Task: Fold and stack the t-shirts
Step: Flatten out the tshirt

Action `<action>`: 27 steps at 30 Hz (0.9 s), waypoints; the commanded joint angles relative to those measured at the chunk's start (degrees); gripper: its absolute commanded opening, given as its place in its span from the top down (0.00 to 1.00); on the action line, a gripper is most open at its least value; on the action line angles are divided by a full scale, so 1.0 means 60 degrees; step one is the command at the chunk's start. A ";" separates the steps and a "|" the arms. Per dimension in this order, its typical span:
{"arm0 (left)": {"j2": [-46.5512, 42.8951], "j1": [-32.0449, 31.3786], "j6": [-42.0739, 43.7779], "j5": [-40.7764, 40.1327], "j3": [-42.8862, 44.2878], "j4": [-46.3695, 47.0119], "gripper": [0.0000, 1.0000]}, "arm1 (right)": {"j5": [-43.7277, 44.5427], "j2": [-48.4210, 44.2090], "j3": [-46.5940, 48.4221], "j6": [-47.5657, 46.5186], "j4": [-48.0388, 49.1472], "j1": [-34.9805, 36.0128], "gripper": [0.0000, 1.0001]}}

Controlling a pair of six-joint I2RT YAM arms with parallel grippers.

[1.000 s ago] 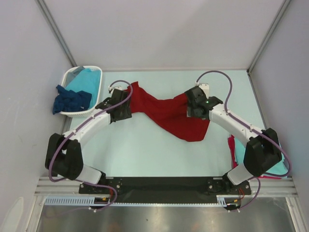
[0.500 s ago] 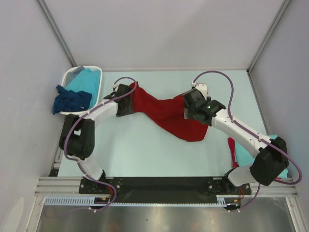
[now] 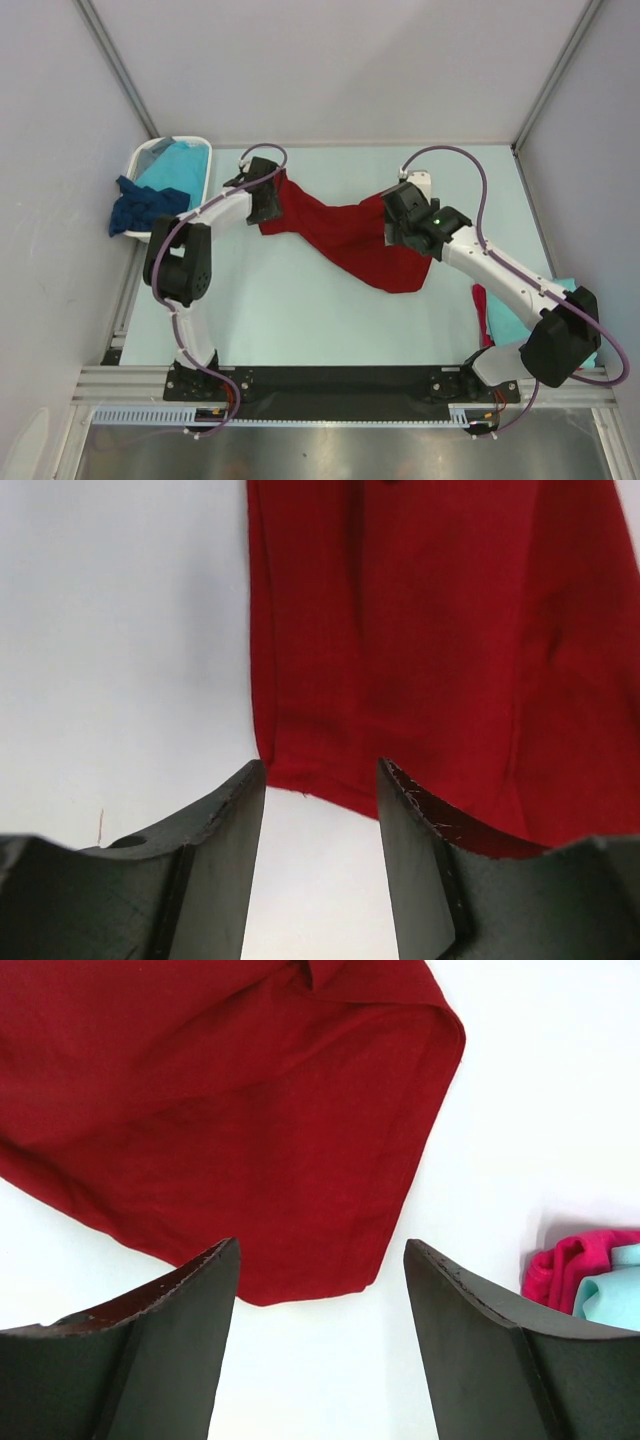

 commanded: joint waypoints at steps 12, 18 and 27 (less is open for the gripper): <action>0.0945 0.0514 0.0052 0.0274 0.0669 -0.0092 0.50 | -0.0393 -0.0016 0.0383 -0.0138 0.0118 -0.0405 0.28; 0.1340 0.0514 0.0155 0.0348 0.1006 -0.0179 0.54 | -0.0364 -0.0030 0.0426 -0.0094 0.0030 -0.0405 0.29; 0.1385 0.0528 0.0111 0.0450 0.0919 -0.0209 0.93 | -0.0436 -0.0016 0.0324 0.0081 -0.0218 -0.0406 0.32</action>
